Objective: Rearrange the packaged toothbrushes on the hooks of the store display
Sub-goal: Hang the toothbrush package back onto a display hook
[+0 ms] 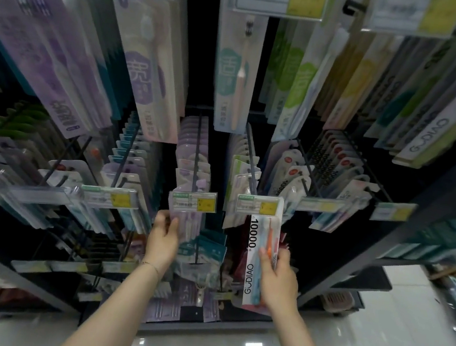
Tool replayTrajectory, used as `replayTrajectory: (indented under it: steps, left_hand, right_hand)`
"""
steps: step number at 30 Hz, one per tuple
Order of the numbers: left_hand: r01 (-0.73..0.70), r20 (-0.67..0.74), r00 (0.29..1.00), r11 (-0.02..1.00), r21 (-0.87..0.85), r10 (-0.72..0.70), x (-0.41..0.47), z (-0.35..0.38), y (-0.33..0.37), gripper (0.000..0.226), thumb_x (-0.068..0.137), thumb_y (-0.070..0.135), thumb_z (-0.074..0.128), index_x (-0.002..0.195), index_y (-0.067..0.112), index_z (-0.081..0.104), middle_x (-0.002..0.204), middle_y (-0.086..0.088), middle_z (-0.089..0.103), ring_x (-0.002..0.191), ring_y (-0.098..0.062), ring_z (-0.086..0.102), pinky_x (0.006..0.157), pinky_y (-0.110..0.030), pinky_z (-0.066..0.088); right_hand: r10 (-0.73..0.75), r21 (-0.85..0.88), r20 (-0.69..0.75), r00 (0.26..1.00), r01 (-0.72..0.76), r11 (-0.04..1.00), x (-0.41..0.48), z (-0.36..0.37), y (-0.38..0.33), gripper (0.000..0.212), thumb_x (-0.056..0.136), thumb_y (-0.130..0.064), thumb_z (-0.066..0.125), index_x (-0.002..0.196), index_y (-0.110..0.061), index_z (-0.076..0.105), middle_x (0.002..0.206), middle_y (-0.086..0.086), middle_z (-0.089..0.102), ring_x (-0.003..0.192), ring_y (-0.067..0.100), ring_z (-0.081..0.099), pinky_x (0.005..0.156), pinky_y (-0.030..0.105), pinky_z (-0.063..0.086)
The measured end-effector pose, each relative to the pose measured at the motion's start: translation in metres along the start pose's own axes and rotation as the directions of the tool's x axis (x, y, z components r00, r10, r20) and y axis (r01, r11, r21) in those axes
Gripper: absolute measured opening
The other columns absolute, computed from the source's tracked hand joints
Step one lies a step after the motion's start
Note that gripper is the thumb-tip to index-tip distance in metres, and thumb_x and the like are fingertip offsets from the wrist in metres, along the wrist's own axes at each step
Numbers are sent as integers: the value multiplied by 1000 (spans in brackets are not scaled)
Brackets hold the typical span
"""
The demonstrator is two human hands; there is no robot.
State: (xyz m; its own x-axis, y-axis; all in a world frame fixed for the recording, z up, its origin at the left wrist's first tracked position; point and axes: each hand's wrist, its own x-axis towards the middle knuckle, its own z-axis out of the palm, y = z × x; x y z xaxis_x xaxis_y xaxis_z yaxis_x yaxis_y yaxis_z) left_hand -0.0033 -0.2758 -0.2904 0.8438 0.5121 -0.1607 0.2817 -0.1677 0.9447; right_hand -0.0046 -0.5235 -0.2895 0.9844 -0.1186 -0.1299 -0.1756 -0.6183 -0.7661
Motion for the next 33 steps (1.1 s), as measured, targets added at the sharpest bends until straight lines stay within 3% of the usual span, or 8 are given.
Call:
replayTrajectory:
  steps: [6,11,16,20,23,27,31,33]
  left_hand:
    - [26,-87,996,996,-81,-33,5,6,10,20,107,24,41,121,18,54,113,0,61,104,-18,53,88,-29,37]
    - [181,-273,938,973,-141,-214,18,17,-17,18,100,28,55,116,23,50,118,-6,64,111,-32,61,101,-50,48]
    - [304,-345,875,940,-155,-340,-13,48,-26,14,97,11,56,112,12,55,110,-11,62,101,-27,57,92,-33,42]
    - [420,-57,901,897,-138,-430,-36,91,-20,16,102,6,47,111,3,59,104,-16,64,86,-30,63,61,-30,45]
    - [401,188,895,914,56,-404,-48,129,2,17,102,5,45,100,6,62,88,-12,64,69,-20,60,50,-24,44]
    - [197,385,889,966,166,-247,-58,178,24,12,99,16,55,106,14,65,92,-8,71,77,-18,64,70,-38,56]
    - [-5,500,865,997,72,-32,-69,217,58,15,99,24,59,114,21,63,106,3,70,97,-8,66,83,-19,54]
    - [-60,519,853,998,-8,55,-73,235,72,21,99,23,60,119,18,64,109,4,71,103,-8,67,89,-22,54]
  right_hand:
    - [-8,-31,-30,1000,7,999,11,-20,13,35,96,-58,41,98,-23,42,88,0,65,83,29,64,75,42,50]
    - [-60,-81,0,998,60,995,22,-36,28,38,94,-61,39,95,-24,40,88,0,64,80,27,63,70,39,48]
    - [-77,-107,61,995,83,991,36,-56,49,40,93,-63,42,99,-23,42,91,-4,64,76,19,61,66,35,46]
    - [-21,-105,75,997,29,994,49,-70,69,42,92,-66,42,101,-25,43,90,-5,64,79,21,63,70,37,51]
    - [-3,-86,60,998,8,996,60,-79,79,40,93,-65,41,99,-26,41,90,-3,65,80,23,62,73,40,52]
    - [-27,-33,54,998,28,999,72,-96,82,37,96,-57,42,97,-20,43,86,-3,62,71,20,54,66,35,43]
    - [-59,-8,19,998,59,998,83,-111,89,33,98,-53,42,98,-20,43,89,-1,63,81,28,62,67,37,45]
    - [-70,2,8,998,70,998,88,-117,93,32,98,-54,41,97,-22,43,86,-3,62,79,27,62,67,38,47]
